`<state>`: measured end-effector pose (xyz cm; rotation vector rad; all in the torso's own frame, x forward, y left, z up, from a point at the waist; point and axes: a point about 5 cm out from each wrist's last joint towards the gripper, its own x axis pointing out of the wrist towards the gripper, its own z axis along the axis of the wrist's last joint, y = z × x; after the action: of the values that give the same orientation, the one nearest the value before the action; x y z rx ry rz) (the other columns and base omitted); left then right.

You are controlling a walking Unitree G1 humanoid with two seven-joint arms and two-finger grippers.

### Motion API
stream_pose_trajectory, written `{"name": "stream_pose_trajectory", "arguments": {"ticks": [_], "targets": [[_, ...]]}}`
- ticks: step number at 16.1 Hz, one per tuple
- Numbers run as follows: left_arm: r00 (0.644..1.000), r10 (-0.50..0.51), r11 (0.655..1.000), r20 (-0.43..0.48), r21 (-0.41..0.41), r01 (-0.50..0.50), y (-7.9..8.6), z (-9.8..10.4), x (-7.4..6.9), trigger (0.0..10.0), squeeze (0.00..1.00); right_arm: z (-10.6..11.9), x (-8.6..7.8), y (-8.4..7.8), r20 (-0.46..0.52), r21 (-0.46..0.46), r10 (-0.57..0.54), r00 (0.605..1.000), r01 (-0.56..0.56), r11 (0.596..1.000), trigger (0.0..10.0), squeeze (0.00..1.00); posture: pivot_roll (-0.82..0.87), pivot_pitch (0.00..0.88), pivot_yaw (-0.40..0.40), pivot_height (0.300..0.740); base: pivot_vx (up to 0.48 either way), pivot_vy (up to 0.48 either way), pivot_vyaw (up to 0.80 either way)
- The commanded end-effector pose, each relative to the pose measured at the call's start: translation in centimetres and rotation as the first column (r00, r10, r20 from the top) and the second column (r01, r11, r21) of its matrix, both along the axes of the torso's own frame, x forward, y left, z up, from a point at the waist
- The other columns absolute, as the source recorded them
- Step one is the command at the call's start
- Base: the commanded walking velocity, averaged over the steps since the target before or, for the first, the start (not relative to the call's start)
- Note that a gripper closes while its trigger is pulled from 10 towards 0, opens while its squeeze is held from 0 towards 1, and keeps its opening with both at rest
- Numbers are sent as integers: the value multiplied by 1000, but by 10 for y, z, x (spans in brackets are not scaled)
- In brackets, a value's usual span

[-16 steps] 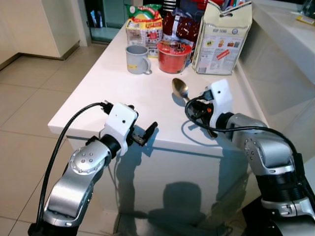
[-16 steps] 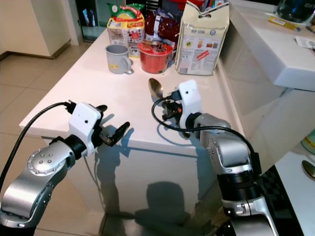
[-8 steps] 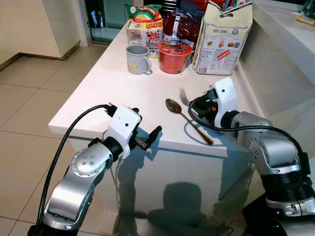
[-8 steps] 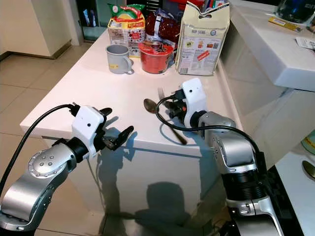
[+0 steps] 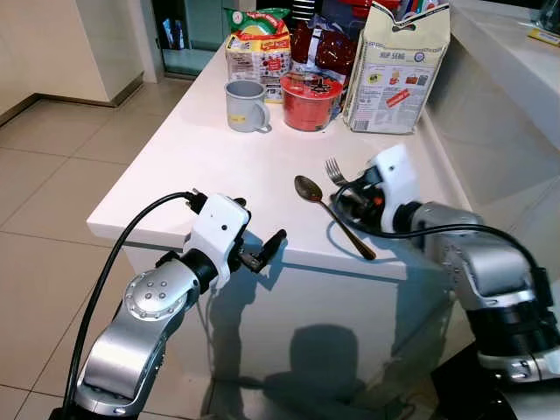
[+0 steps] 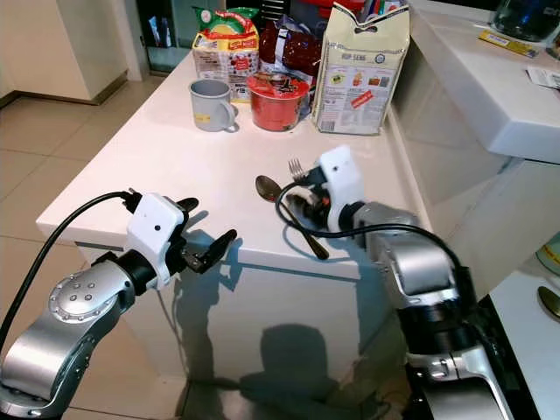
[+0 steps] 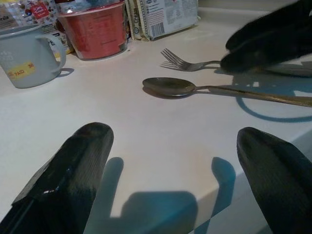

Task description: Setting the table

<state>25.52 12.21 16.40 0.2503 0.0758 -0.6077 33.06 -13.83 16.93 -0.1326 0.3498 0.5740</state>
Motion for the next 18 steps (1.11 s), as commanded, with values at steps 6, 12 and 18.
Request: {"name": "stream_pose_trajectory", "arguments": {"ticks": [6,12,18], "targets": [[1000,-22,1000,0,-11,22,-6,2,-5,10000,0,3,39,-17,3,37,-157,988,157,987,10000,0,13,0,-69,740,0,0,0],[999,-46,999,-10,-10,46,-7,2,-7,10000,0,-30,46,-19,-109,-38,-173,979,170,985,10000,0,18,0,-67,740,0,0,0],[998,-62,998,-13,-4,62,-7,3,-8,10000,0,-47,42,-24,-222,-24,-121,967,119,993,0,0,25,0,-69,740,0,0,0]]}}
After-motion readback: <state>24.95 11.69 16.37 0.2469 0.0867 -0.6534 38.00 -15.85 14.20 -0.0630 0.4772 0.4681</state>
